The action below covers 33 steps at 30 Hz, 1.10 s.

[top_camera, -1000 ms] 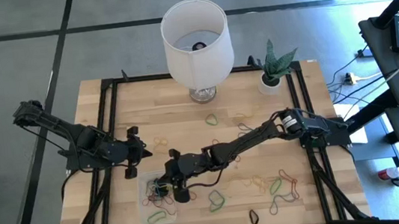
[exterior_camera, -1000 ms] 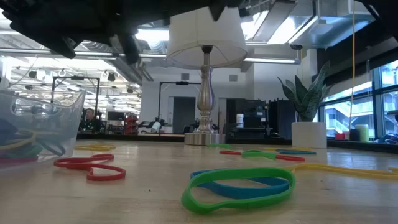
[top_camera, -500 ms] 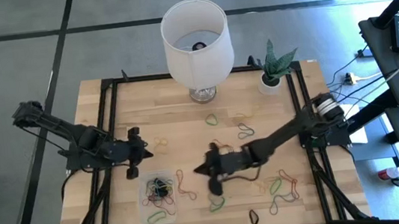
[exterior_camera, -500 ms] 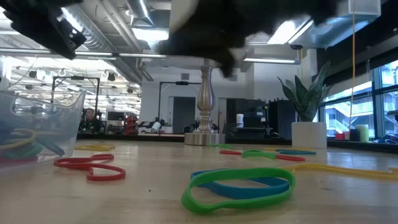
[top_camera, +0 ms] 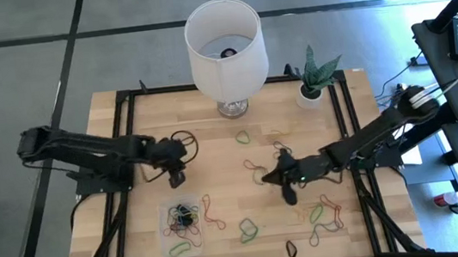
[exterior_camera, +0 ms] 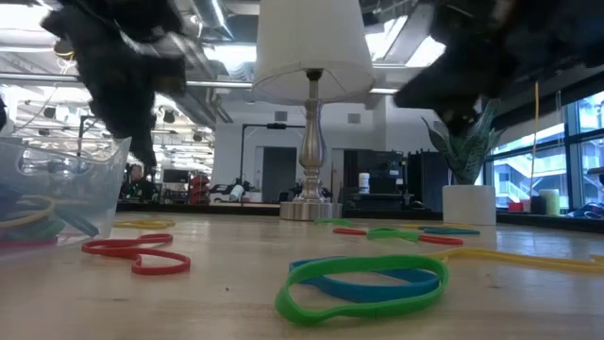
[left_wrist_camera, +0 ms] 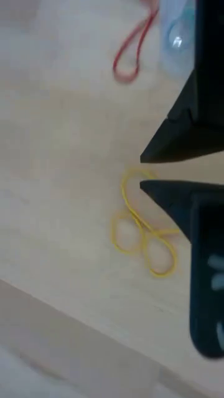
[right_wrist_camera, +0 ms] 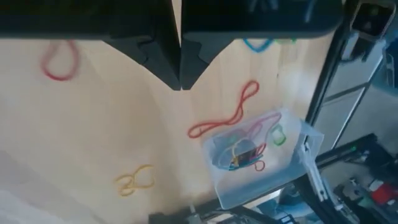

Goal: Pick and place rubber bands into bin
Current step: Put the yellow rubber band into the transparent bin

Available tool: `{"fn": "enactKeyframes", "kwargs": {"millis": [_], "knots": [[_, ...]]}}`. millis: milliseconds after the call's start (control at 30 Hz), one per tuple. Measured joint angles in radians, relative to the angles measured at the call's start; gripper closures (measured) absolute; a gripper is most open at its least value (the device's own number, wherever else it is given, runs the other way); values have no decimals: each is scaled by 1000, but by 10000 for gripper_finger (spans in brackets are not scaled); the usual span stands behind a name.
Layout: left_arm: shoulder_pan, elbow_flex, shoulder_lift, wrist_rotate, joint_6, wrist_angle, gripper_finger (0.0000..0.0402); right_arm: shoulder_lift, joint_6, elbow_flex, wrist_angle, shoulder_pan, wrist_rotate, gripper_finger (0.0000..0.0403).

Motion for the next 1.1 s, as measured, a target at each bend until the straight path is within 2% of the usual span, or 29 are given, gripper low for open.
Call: {"fn": "enactKeyframes", "kwargs": {"millis": [133,300,533,733,933,1100], "knots": [[87,0,92,33,-23,12,305,-150,-18,-116,3,0,-3,399],[144,0,172,-2,1,21,259,-344,-21,-260,-3,0,-4,398],[149,0,270,-95,132,25,247,-575,-15,-412,-5,0,-11,398],[129,6,361,-81,117,76,283,-706,-28,-474,-13,0,-13,398],[69,44,386,-89,63,99,387,-769,-41,-498,-14,0,-14,398],[54,133,389,-66,62,40,398,-778,-81,-498,-20,0,-14,398]]}}
